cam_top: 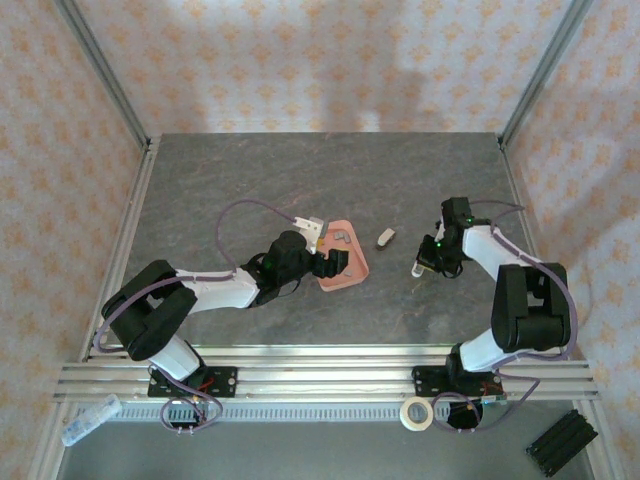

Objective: Load the staples into the stapler

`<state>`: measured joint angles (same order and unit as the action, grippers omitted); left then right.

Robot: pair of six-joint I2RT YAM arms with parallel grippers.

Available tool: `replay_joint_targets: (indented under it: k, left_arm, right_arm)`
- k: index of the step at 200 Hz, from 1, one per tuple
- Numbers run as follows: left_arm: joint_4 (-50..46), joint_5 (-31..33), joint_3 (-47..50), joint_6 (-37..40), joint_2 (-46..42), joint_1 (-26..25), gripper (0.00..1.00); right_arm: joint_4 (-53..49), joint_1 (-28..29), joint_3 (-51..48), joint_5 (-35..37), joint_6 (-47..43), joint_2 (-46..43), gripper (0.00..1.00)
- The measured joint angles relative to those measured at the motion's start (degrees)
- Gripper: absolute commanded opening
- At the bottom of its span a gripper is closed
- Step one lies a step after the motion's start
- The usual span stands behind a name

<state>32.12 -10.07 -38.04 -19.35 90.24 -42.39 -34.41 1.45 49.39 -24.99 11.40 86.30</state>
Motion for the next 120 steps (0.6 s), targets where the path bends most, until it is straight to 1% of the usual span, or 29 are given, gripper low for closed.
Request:
replay_joint_targets:
  k: [120]
  left_arm:
    - [-0.42, 0.0, 0.0, 0.02, 0.0, 0.0, 0.84]
  right_arm:
    - [0.46, 0.0, -1.46, -2.91, 1.31, -3.45, 0.08]
